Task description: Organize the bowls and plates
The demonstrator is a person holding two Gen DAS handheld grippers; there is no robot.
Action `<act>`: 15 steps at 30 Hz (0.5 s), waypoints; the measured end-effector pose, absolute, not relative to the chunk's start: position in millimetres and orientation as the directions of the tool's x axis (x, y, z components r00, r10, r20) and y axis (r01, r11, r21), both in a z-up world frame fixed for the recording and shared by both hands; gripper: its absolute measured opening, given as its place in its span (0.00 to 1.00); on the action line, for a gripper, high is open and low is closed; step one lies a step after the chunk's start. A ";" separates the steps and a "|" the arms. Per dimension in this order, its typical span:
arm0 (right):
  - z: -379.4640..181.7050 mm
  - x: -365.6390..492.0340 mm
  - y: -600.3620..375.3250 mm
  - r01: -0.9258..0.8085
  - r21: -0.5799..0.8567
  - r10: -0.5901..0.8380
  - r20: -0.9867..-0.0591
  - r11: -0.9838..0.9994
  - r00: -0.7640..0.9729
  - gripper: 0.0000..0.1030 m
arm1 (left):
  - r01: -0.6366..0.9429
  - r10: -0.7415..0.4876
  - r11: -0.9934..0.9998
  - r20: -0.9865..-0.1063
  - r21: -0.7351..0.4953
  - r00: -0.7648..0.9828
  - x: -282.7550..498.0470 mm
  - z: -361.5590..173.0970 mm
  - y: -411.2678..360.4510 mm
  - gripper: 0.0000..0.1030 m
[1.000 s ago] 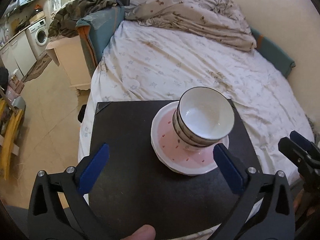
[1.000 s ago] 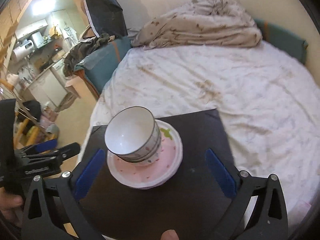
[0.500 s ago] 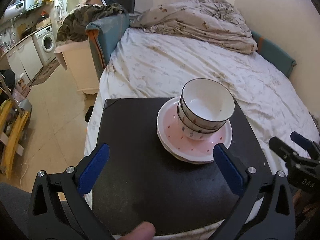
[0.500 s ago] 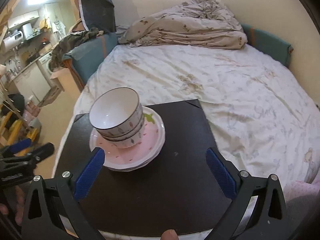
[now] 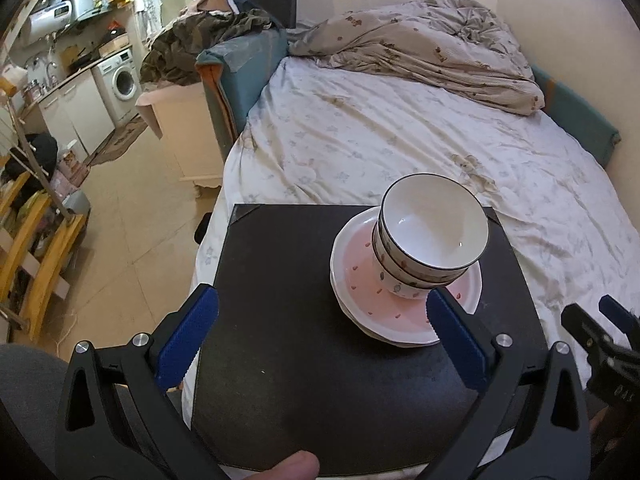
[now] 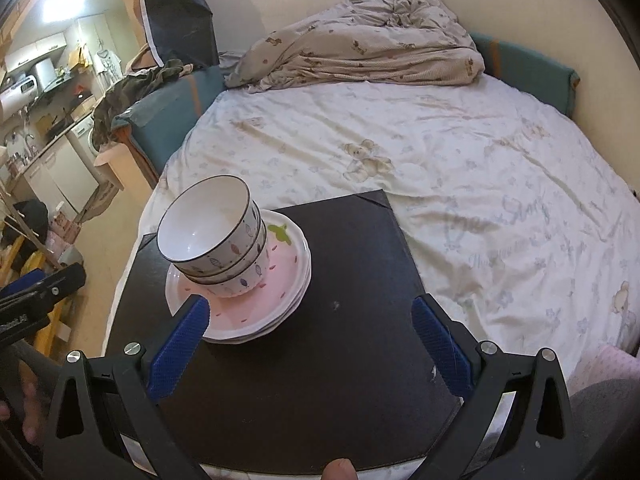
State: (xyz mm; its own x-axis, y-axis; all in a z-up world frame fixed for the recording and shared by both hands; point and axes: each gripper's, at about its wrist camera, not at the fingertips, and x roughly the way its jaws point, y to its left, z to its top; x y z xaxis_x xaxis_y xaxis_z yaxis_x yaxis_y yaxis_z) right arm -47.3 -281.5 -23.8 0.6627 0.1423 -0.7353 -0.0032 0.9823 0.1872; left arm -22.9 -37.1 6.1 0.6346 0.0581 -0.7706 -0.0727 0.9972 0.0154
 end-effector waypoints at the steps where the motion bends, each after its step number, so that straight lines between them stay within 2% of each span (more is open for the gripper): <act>1: -22.9 -47.8 -281.6 -0.008 0.184 0.142 -0.734 0.983 0.664 1.00 | -0.074 0.058 0.997 -0.771 0.013 0.635 -23.2 5.6 -38.2 1.00; 15: -19.5 -52.4 -271.9 -0.064 0.149 0.154 -0.739 0.987 0.656 1.00 | -0.090 0.087 0.995 -0.784 0.040 0.615 -20.3 1.6 -47.0 1.00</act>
State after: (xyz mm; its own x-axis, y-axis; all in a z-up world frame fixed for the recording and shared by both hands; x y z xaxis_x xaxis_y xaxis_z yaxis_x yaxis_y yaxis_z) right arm -52.4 -271.9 -19.5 0.6564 0.1539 -0.7385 -0.0639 0.9868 0.1488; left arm -20.3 -47.0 1.6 0.6147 0.0870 -0.7839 -0.0905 0.9951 0.0395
